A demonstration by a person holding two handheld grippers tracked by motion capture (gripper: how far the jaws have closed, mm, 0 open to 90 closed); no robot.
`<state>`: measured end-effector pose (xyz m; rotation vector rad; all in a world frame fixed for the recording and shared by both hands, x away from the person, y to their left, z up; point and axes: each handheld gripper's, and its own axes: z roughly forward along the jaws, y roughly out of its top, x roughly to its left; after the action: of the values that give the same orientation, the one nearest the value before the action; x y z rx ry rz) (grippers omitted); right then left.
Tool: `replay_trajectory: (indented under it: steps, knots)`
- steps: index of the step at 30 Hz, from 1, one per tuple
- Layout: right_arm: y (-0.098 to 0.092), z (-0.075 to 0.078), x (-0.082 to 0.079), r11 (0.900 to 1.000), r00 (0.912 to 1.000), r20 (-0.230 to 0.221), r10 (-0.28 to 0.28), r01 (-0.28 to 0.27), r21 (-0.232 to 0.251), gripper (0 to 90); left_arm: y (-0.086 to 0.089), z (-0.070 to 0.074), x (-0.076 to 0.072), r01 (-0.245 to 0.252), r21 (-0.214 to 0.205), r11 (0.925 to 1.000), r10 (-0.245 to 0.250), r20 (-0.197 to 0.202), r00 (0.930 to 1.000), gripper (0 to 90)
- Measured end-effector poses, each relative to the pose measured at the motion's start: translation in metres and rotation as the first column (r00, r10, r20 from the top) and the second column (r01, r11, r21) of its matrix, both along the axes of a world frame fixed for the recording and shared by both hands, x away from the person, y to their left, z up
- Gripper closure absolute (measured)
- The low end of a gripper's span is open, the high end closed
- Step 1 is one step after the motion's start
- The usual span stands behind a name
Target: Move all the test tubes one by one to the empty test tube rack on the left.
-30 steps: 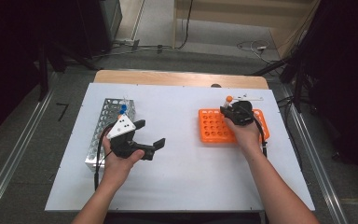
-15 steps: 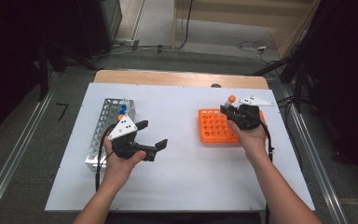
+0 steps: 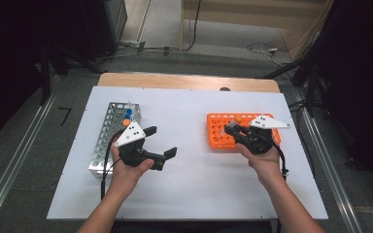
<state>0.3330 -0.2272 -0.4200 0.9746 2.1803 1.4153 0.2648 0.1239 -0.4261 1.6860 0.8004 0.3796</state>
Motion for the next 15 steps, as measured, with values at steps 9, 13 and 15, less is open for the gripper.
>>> replay_trajectory:
  steps: [9,13,15]
  knots:
    - [0.019,-0.007,-0.023,0.9886,0.9890,-0.010,0.147,-0.148,-0.028,72.7,-0.010,-0.001,-0.002,0.046,0.005,0.9989,-0.046,-0.001,0.9990,0.0]
    - [0.031,-0.009,-0.031,0.9786,0.9788,-0.026,0.203,-0.204,-0.027,72.7,-0.016,-0.001,-0.005,0.077,0.008,0.9970,-0.077,0.001,0.9970,0.0]
    - [0.036,-0.011,-0.034,0.9730,0.9734,-0.026,0.228,-0.228,-0.032,72.8,-0.019,-0.001,-0.006,0.095,0.003,0.9954,-0.095,0.000,0.9955,0.0]
